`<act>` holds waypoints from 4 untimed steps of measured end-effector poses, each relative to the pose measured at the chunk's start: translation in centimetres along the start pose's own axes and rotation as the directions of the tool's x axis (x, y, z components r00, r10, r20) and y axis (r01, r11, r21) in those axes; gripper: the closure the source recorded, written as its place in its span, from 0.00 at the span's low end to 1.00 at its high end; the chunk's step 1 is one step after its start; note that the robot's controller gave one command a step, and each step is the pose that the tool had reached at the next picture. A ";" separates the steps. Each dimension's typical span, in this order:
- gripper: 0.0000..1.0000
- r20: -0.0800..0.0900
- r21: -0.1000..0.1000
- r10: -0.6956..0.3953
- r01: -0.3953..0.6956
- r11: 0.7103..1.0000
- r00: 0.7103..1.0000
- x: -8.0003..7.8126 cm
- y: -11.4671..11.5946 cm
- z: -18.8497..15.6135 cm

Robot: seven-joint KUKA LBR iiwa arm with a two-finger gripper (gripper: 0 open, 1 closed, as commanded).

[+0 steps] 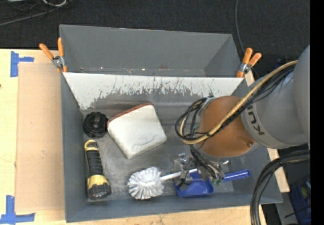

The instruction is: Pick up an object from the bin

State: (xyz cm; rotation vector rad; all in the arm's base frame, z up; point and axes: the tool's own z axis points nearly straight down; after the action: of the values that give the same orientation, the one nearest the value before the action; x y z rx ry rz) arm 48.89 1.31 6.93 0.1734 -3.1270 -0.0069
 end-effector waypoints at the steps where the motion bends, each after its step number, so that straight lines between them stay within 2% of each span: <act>1: 1.00 0.000 0.000 0.000 0.000 1.000 1.000 0.0 0.0 0.0; 2: 0.00 0.006 0.000 0.002 -0.002 1.000 1.000 -0.4 -0.7 -0.1; 3: 1.00 0.000 -0.001 0.002 -0.002 1.000 1.000 -0.2 -0.6 0.0; 4: 1.00 0.000 -0.001 0.003 -0.003 1.000 1.000 -0.2 -0.6 0.0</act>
Offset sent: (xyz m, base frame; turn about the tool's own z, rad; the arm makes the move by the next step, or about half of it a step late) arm 0.0028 -0.0065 0.0007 -0.0007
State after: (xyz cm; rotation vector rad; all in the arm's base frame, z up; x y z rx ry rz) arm 49.19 0.70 6.95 0.1691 -3.1272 -0.0078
